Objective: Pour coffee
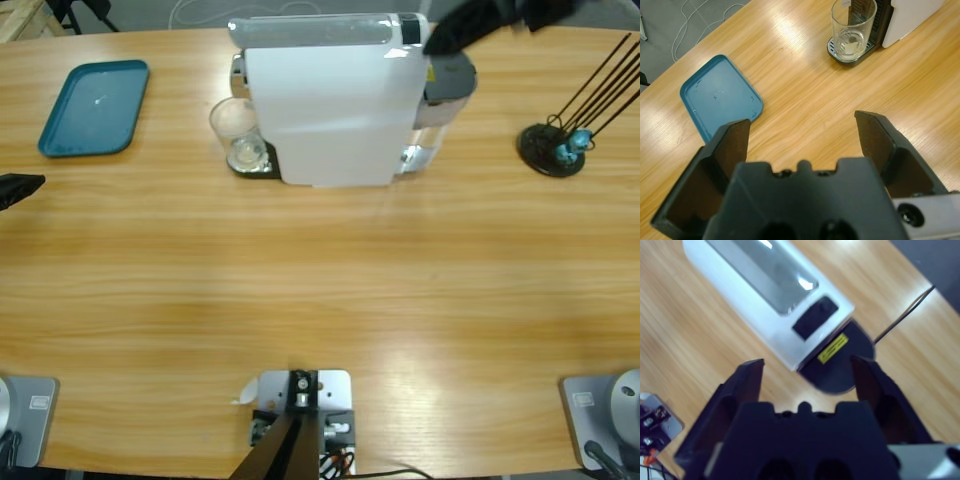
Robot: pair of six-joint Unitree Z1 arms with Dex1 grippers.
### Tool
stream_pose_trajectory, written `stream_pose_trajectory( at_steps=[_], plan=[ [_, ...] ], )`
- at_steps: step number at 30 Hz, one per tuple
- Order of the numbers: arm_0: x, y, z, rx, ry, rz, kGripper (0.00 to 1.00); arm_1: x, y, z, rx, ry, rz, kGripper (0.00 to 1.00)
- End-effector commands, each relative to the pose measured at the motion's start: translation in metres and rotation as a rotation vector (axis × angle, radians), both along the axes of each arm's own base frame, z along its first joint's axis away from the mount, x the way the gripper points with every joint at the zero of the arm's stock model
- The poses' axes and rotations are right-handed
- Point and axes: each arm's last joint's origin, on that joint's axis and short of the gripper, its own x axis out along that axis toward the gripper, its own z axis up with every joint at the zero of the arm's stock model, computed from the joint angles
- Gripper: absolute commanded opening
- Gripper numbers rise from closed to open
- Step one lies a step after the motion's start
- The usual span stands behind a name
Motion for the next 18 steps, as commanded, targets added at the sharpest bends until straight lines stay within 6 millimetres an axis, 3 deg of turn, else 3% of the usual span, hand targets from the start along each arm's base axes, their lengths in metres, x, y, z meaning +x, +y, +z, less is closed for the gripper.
stream_pose_trajectory(
  at_steps=[1,7,14,18],
  plan=[
    [0.001,-0.001,-0.012,0.012,0.033,0.002,0.903,-0.065,-0.044,-0.024,0.079,-0.008,-0.057,0.826],
    [0.001,-0.002,-0.014,0.006,0.034,0.003,0.897,-0.099,-0.066,-0.034,0.123,-0.026,-0.087,0.827],
    [0.002,-0.002,-0.022,-0.042,-0.027,0.000,0.896,-0.142,-0.093,-0.088,0.188,-0.057,-0.074,0.826],
    [0.004,-0.004,-0.028,-0.069,-0.060,-0.001,0.895,-0.167,-0.108,-0.102,0.271,-0.081,-0.075,0.816]
  ],
)
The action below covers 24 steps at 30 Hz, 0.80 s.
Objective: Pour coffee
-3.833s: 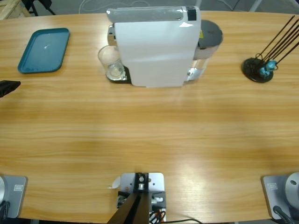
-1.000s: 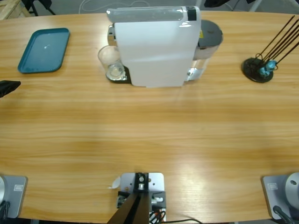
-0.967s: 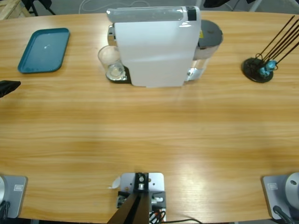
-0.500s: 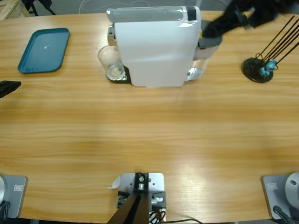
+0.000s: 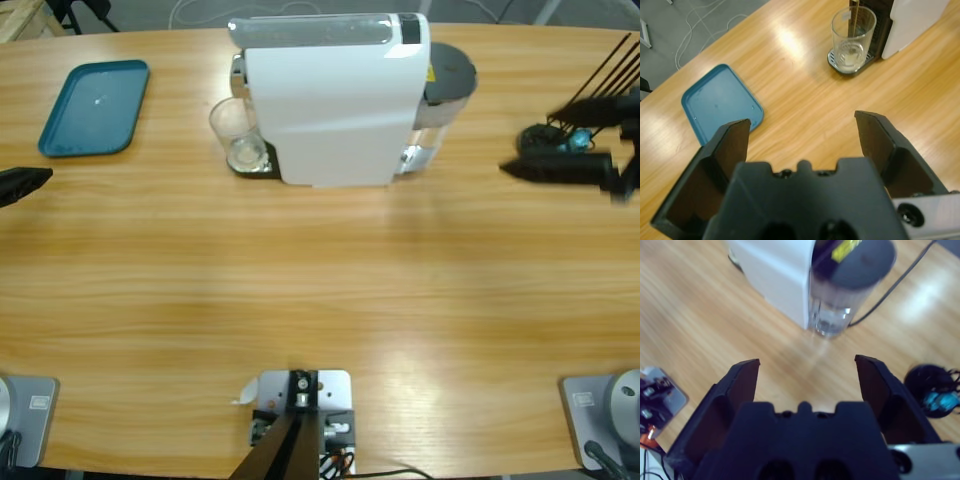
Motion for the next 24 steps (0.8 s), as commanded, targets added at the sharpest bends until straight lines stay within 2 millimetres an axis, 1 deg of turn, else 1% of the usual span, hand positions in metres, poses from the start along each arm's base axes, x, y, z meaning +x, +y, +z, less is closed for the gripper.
stream_pose_trajectory(
  at_steps=[1,4,6,13,20,24],
  plan=[
    [0.001,-0.001,-0.021,-0.035,-0.027,0.000,0.895,-0.051,-0.031,-0.034,0.139,-0.044,0.007,0.816],
    [0.002,-0.002,-0.023,-0.045,-0.039,-0.001,0.895,-0.061,-0.038,-0.037,0.177,-0.089,0.005,0.816],
    [0.003,-0.003,-0.025,-0.047,-0.038,-0.004,0.895,-0.063,-0.038,-0.039,0.183,-0.098,0.005,0.816],
    [-0.002,0.000,-0.028,-0.075,-0.045,-0.014,0.922,-0.052,-0.031,-0.044,0.156,-0.061,0.014,0.819],
    [-0.014,-0.002,-0.027,-0.164,-0.008,-0.173,0.909,-0.049,-0.029,-0.046,0.147,-0.046,0.019,0.821],
    [-0.016,-0.004,-0.028,-0.185,0.014,-0.231,0.861,-0.049,-0.028,-0.046,0.146,-0.044,0.018,0.821]
  ],
)
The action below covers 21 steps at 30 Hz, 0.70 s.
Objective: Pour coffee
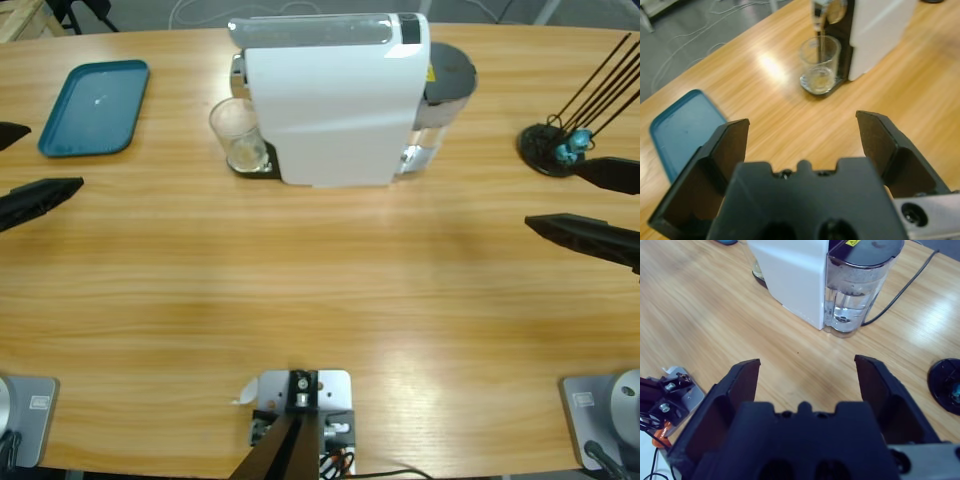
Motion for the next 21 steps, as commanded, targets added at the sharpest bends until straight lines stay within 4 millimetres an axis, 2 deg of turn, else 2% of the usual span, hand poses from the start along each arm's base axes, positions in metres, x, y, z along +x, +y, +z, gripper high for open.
stream_pose_trajectory(
  at_steps=[1,21],
  plan=[
    [-0.0120,0.0028,-0.0087,-0.052,0.036,-0.100,0.858,0.0022,0.0022,-0.0137,-0.025,0.051,0.013,0.821],
    [-0.0078,0.0000,-0.0097,-0.039,0.041,-0.091,0.858,0.0034,0.0030,-0.0137,-0.027,0.055,0.012,0.821]
  ],
)
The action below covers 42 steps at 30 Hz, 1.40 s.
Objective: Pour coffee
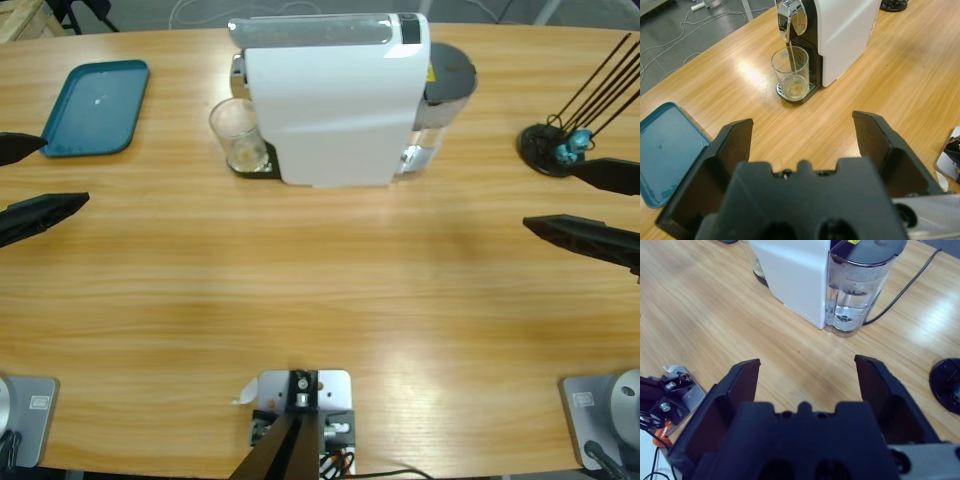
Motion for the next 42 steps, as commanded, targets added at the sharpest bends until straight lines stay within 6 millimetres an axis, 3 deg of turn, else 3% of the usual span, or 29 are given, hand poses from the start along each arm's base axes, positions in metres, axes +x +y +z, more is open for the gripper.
stream_pose_trajectory(
  at_steps=[1,42],
  plan=[
    [-0.0024,0.0018,-0.0110,0.006,0.025,-0.002,0.858,0.0027,0.0023,-0.0132,-0.025,0.049,0.008,0.821],
    [0.0015,-0.0027,-0.0143,0.019,0.053,-0.017,0.862,0.0027,0.0024,-0.0122,-0.020,0.049,0.008,0.821]
  ],
)
